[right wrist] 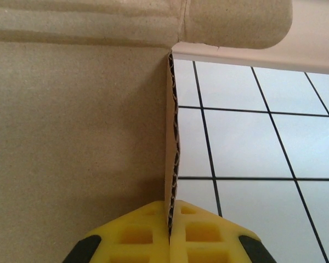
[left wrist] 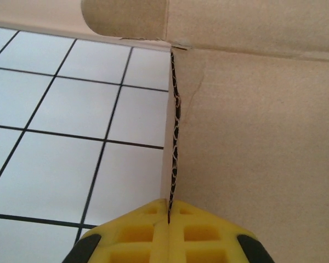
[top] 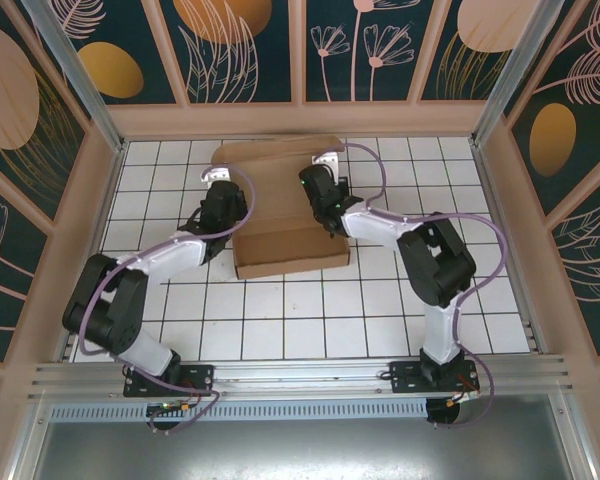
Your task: Fold the paper box
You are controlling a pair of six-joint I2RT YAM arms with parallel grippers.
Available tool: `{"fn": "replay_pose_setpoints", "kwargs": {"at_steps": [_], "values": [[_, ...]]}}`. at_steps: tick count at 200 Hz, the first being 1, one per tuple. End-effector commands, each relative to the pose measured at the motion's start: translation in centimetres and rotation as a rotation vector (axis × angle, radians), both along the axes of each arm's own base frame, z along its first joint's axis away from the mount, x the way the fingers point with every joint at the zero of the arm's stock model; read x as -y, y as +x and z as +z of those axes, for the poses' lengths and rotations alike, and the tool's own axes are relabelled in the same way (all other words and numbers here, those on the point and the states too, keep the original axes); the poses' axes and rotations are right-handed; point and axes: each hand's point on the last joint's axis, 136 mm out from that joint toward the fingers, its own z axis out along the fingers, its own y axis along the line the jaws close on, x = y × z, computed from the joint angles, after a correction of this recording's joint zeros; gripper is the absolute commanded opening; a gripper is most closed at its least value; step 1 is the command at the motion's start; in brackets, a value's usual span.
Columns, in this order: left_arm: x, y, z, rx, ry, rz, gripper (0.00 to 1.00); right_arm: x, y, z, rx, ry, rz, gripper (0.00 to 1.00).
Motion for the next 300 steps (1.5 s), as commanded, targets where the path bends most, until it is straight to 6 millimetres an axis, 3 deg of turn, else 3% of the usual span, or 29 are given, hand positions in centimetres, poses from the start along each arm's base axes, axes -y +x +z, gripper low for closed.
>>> {"fn": "replay_pose_setpoints", "kwargs": {"at_steps": [1,16,46,49,64,111,146,183,204,234,252,276,300], "values": [[1.4,-0.8,4.7,0.164,-0.077,-0.088,0.02,1.0,-0.3,4.2,0.086,0.124,0.031,0.12],[1.2,-1.4,5.3,0.214,-0.075,-0.101,0.02,1.3,-0.7,4.3,0.077,0.183,0.102,0.18],[1.5,-2.0,5.1,0.252,-0.028,-0.162,0.02,-0.9,-3.2,4.7,0.057,0.308,0.389,0.35],[1.6,-2.0,5.1,0.254,-0.025,-0.168,0.02,-0.1,-2.9,4.8,0.059,0.316,0.394,0.37],[2.1,-2.1,5.3,0.271,-0.016,-0.203,0.05,0.3,-3.4,5.4,0.066,0.338,0.461,0.47],[3.8,-1.8,4.5,0.248,0.019,-0.305,0.07,2.0,-3.6,6.2,0.046,0.435,0.557,0.49],[4.7,-2.1,4.0,0.267,0.096,-0.390,0.08,2.4,-3.9,7.9,0.086,0.431,0.595,0.62],[4.2,-1.4,4.1,0.279,0.132,-0.413,0.08,5.1,-2.5,10.1,0.195,0.395,0.500,0.58],[4.1,-1.1,4.2,0.293,0.132,-0.436,0.10,5.7,-1.6,10.3,0.203,0.337,0.489,0.57],[4.7,-0.7,4.0,0.296,0.129,-0.485,0.22,6.9,-0.6,9.6,0.160,0.348,0.478,0.57],[5.1,-0.6,4.3,0.284,0.119,-0.512,0.37,7.2,-1.4,8.2,0.107,0.385,0.578,0.59],[4.5,-0.8,5.6,0.310,0.109,-0.499,0.59,7.5,-1.6,7.8,0.066,0.442,0.662,0.61],[2.9,0.0,6.6,0.309,0.094,-0.463,0.63,6.6,-1.0,7.5,0.009,0.436,0.734,0.61]]}}
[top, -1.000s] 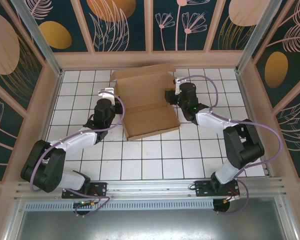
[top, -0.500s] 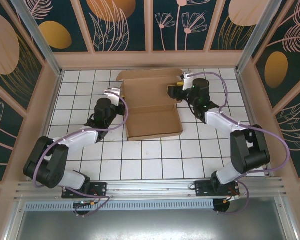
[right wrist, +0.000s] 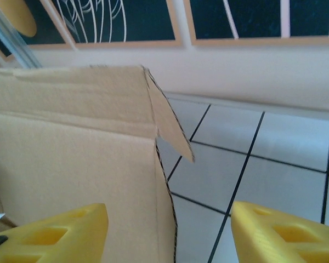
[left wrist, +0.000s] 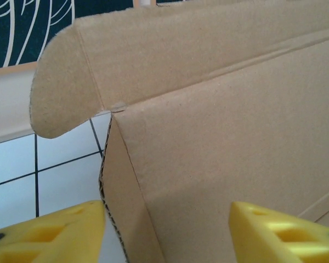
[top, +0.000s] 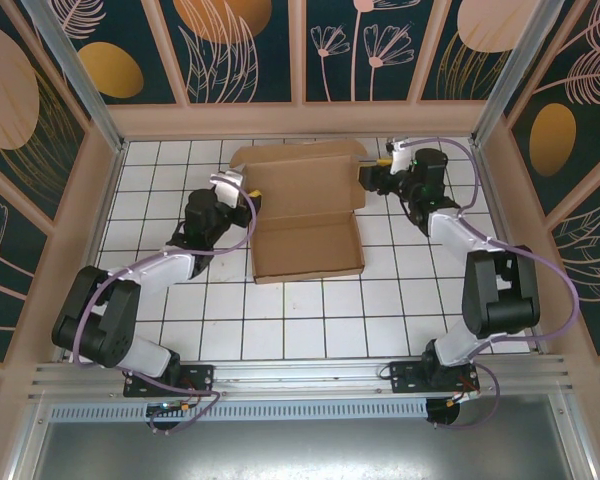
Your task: Fold the paper box
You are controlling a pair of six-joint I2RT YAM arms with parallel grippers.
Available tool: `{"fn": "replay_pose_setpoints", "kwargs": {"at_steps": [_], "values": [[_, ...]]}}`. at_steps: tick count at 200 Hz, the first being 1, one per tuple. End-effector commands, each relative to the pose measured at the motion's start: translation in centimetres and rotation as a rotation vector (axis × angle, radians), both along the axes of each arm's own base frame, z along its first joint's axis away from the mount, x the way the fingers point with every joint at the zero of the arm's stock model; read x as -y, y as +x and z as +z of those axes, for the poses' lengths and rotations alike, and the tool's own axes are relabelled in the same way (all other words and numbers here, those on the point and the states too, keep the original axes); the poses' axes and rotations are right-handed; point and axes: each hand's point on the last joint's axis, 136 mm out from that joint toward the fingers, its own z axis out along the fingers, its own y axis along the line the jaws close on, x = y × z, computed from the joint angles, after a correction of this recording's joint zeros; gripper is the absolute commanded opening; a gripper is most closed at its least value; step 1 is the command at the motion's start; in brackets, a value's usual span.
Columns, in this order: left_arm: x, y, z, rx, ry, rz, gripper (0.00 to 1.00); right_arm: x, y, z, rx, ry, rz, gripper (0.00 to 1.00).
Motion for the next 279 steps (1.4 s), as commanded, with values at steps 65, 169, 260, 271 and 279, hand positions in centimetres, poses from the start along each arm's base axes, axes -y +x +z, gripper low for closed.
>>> {"fn": "replay_pose_setpoints", "kwargs": {"at_steps": [65,169,260,271,279], "values": [[0.8,3.2,1.8,-0.161,-0.043,-0.140,0.43,-5.6,2.4,-3.2,-0.232,-0.120,0.300,0.53],[-3.3,7.7,3.5,-0.294,0.002,0.112,0.48,-3.2,4.4,-1.5,-0.257,-0.117,0.177,0.54],[-2.7,8.0,-0.1,-0.509,-0.080,-0.033,0.58,-4.2,3.7,-4.1,-0.422,-0.054,0.248,0.66],[-2.7,7.8,-0.1,-0.521,-0.109,-0.059,0.58,-4.1,3.7,-4.3,-0.428,-0.055,0.248,0.64],[-2.7,7.6,-0.2,-0.528,-0.126,-0.074,0.58,-4.1,3.7,-4.5,-0.431,-0.057,0.246,0.63]]}}
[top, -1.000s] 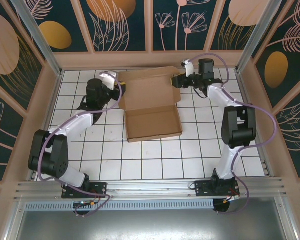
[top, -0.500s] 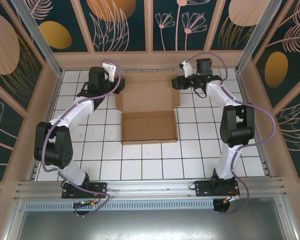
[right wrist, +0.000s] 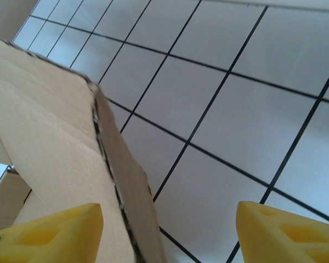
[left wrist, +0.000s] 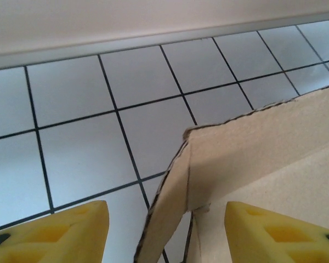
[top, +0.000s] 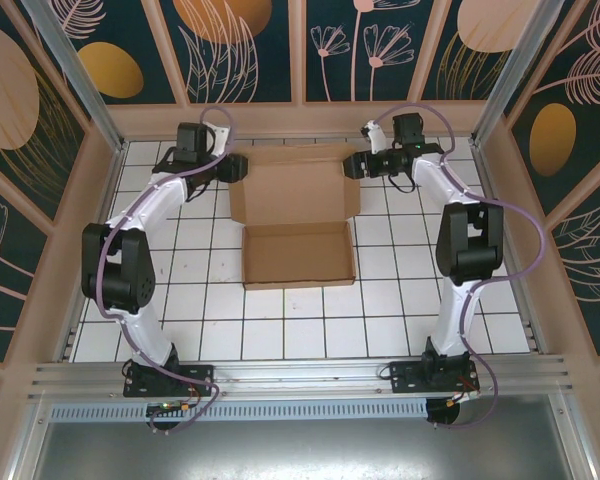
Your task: Fold the paper box
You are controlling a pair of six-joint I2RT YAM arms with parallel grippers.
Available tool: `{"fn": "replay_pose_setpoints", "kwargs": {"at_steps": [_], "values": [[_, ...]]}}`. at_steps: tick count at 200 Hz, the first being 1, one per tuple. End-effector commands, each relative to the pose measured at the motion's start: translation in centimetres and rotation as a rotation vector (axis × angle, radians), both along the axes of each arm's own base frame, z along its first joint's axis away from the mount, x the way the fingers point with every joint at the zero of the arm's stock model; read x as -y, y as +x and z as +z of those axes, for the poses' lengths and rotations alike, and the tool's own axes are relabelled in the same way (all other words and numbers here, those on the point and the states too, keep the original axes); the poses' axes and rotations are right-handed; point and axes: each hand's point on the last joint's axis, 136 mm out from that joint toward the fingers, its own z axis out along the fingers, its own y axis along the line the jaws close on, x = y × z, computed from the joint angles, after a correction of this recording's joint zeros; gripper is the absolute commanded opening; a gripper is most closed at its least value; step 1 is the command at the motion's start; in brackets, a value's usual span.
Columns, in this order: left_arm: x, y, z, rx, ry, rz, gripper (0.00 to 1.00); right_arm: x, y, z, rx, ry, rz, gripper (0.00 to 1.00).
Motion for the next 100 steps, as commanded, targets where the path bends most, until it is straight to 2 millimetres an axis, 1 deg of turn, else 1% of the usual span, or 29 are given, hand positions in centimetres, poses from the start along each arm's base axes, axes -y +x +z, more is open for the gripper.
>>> {"fn": "replay_pose_setpoints", "kwargs": {"at_steps": [1,24,50,79,89,100], "values": [[0.5,-1.1,0.3,-0.043,-0.104,-0.064,0.58,-0.4,-0.2,0.3,-0.030,0.035,0.021,0.62],[0.9,-1.8,-0.1,-0.055,-0.140,-0.097,0.55,-0.4,-0.3,0.1,-0.038,0.043,0.027,0.56],[1.3,-2.4,-0.9,-0.078,-0.161,-0.124,0.52,-0.2,-0.4,-0.2,-0.043,0.034,0.021,0.53],[1.3,-2.9,-1.9,-0.108,-0.166,-0.126,0.47,0.0,-0.4,0.4,-0.025,0.034,0.014,0.49],[1.3,-3.0,-2.2,-0.114,-0.165,-0.122,0.44,0.2,-0.5,0.6,-0.018,0.032,0.011,0.46],[1.2,-3.0,-2.2,-0.118,-0.163,-0.120,0.37,0.3,-0.5,0.8,-0.013,0.030,0.007,0.41]]}}
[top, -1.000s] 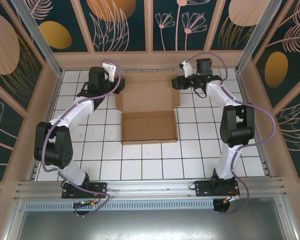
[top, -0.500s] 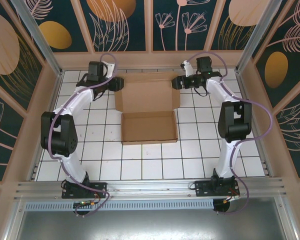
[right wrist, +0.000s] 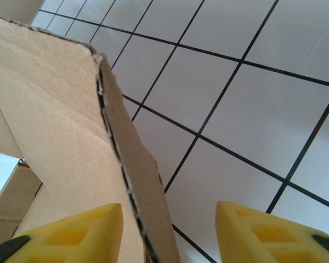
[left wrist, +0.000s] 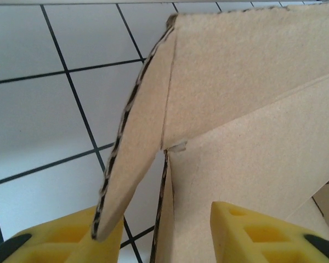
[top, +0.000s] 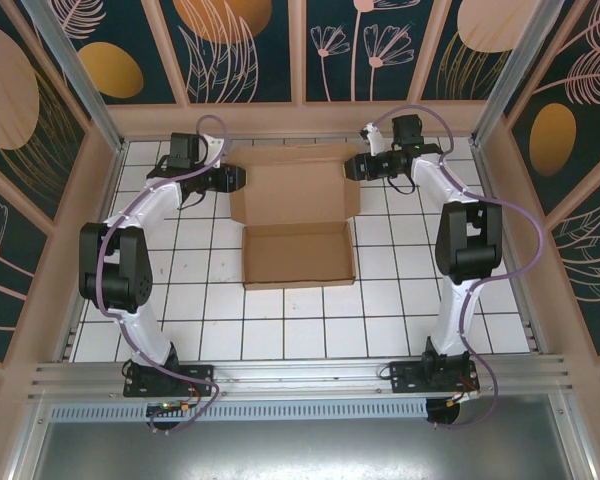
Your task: Fold the paper box
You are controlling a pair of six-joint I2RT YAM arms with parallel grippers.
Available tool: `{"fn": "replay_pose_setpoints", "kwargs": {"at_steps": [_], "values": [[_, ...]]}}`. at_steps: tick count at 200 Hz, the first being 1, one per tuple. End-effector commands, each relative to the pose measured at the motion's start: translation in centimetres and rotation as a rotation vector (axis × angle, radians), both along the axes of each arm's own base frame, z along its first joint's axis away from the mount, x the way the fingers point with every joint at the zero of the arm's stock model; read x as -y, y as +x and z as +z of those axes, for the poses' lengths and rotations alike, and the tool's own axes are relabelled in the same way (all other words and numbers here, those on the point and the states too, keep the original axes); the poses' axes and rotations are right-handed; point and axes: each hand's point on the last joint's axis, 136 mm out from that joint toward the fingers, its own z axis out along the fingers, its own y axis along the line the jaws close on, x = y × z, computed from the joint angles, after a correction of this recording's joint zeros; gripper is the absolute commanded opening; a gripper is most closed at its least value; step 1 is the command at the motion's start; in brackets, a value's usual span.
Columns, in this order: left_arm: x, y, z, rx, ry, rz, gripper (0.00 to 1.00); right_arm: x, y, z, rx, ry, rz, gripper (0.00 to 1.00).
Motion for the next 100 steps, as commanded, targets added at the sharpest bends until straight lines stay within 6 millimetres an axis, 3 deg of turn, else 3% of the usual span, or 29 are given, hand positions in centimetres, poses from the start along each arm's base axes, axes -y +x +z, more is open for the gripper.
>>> {"fn": "replay_pose_setpoints", "kwargs": {"at_steps": [1,20,67,79,93,100], "values": [[0.4,-0.5,0.2,-0.006,-0.022,-0.019,0.36,0.6,-0.1,1.1,0.014,0.010,-0.010,0.41],[0.4,-0.3,0.2,-0.016,-0.020,-0.018,0.23,0.6,-0.5,1.5,0.021,0.014,-0.007,0.33],[0.6,-0.2,0.3,-0.019,-0.038,-0.020,0.05,0.4,-1.1,2.4,0.047,0.005,-0.003,0.16],[0.7,-0.2,0.9,0.000,-0.053,-0.019,0.00,-0.2,-1.3,3.2,0.073,0.004,0.009,0.12],[0.8,-0.2,2.1,0.041,-0.078,-0.009,0.00,-0.6,-1.0,4.4,0.128,-0.011,-0.010,0.00],[0.7,-0.2,3.0,0.071,-0.087,0.001,0.00,-0.8,-0.9,5.2,0.166,-0.025,-0.026,0.00]]}}
